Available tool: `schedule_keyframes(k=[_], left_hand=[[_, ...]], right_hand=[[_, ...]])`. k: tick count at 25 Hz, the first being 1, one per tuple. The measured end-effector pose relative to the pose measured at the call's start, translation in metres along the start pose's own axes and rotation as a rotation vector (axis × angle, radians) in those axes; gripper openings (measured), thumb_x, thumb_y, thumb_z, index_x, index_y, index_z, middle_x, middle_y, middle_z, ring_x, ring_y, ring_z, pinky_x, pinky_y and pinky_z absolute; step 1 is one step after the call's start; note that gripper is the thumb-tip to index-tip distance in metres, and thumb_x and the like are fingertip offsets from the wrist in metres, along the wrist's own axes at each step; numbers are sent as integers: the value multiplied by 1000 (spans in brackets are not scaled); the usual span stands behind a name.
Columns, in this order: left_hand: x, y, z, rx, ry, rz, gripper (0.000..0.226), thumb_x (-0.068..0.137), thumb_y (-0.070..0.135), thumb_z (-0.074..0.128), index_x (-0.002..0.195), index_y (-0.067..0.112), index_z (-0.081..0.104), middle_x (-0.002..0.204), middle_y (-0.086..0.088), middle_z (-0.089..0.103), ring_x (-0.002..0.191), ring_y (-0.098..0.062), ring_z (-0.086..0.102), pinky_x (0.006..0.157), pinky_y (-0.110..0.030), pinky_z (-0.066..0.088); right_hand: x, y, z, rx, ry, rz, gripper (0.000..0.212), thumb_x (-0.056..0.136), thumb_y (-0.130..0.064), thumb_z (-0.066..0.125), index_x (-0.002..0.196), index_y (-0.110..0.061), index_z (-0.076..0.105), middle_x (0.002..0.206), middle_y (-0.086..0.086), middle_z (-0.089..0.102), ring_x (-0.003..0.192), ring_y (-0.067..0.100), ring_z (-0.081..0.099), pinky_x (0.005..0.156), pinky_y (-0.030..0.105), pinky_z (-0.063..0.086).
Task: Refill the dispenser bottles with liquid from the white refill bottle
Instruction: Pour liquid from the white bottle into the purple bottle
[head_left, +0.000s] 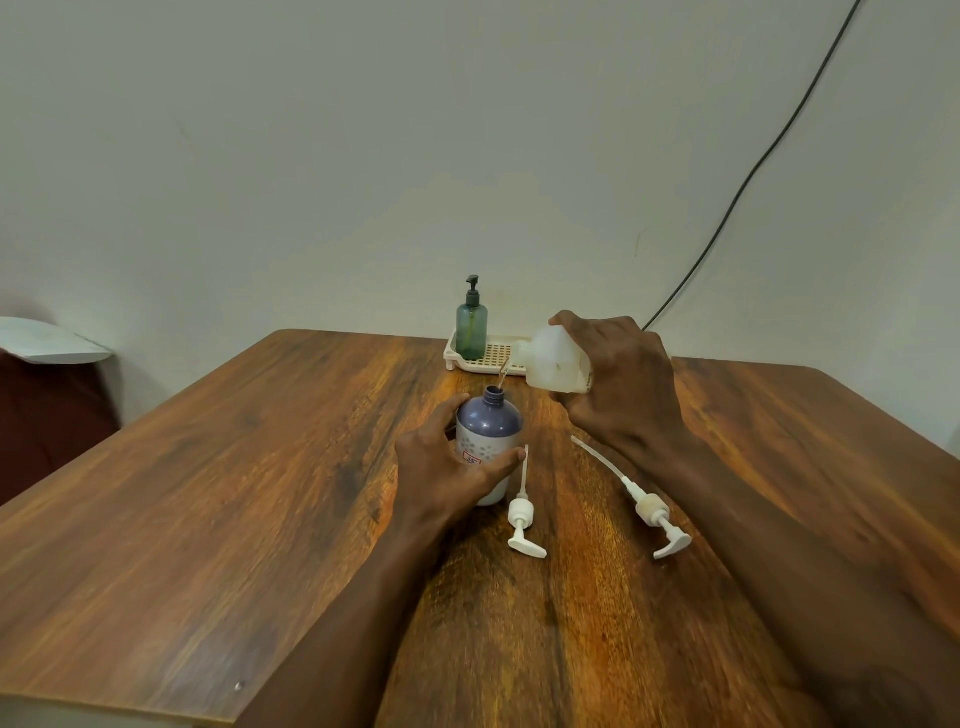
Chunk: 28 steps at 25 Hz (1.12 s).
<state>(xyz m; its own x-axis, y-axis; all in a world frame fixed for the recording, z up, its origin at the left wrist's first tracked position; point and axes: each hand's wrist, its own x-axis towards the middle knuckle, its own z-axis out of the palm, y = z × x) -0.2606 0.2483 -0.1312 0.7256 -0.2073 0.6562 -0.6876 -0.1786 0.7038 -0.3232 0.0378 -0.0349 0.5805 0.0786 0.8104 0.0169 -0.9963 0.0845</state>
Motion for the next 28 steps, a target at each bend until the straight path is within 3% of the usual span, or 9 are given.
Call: schedule_keyframes(k=[24,28], left_hand=[[-1,0,-1,4,1,-7,81,67,53,91,136,22,59,124,11,68,107,3,64,88,-19,57],[0,1,0,17,8,-5,82,66,52,92,136,22,59,123,13,67,106,11,61,87,-14,55]], right_hand=[[2,-1,-3,-27,-9,-10,84,61,-35,90,136,-18,56,119,10,71,104,33,65,87,48,53],[3,-1,-1,-30,-6,-14,84,61,-36,90,136,-19,55,119,10,71,105,32,65,86,48,53]])
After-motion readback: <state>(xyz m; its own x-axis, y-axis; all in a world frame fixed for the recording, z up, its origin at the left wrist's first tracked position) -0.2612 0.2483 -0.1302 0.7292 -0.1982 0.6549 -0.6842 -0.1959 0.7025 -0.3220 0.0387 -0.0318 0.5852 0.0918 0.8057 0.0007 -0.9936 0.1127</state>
